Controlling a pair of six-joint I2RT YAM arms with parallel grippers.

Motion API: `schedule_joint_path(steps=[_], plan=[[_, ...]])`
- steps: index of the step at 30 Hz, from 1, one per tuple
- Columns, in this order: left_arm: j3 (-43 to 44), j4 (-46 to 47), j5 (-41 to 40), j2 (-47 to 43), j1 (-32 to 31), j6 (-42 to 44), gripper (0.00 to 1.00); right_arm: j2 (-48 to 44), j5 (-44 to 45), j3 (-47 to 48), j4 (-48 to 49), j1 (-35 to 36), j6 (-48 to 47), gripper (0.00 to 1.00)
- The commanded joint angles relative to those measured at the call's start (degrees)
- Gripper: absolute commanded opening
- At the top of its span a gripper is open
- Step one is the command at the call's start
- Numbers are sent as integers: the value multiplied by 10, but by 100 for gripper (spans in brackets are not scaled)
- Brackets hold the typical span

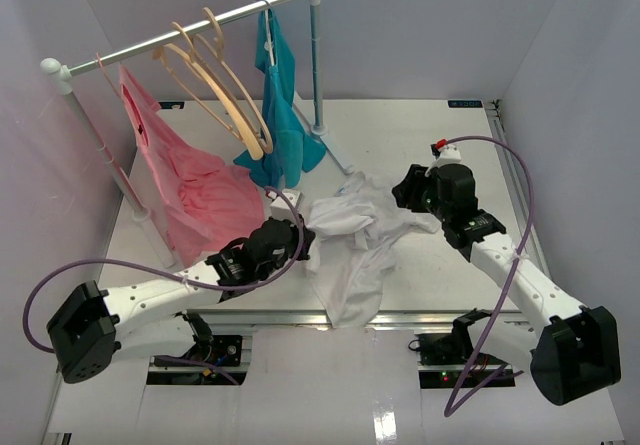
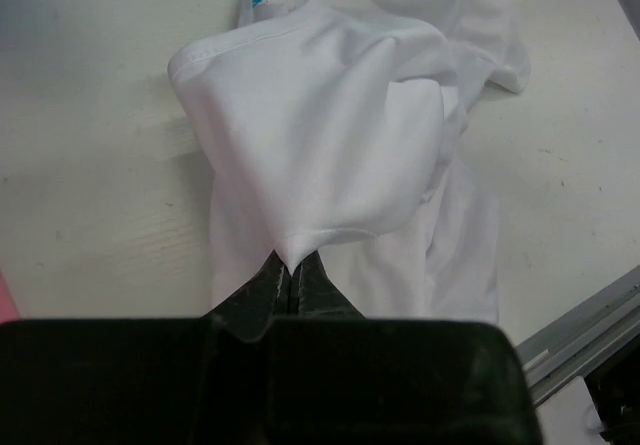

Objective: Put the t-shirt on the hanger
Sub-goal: Place the T-shirt at the center of the board.

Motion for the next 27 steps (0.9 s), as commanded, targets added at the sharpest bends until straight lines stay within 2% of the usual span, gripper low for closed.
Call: schedule_joint_path(steps=[1,4,8,14,20,25,27], plan=[[-39,-60,-44,-29,4,-35,0,46,-55,0,71,-3,-7,52],[-48,-57,-47,-44,4,-33,0,104,-113,5,118,0,-17,52],[-55,-56,-48,-56,4,-32,0,154,-138,15,137,14,-30,52],[-73,-91,-89,-85,4,-63,0,232,-90,29,140,20,-17,52],[-97,-83,-89,-115,4,-67,0,307,-57,108,151,25,-14,53],[-105,-65,-84,-103,4,-55,0,392,-36,169,145,39,-20,61],[-105,-55,-77,-92,4,-54,0,426,7,185,136,57,-24,62]])
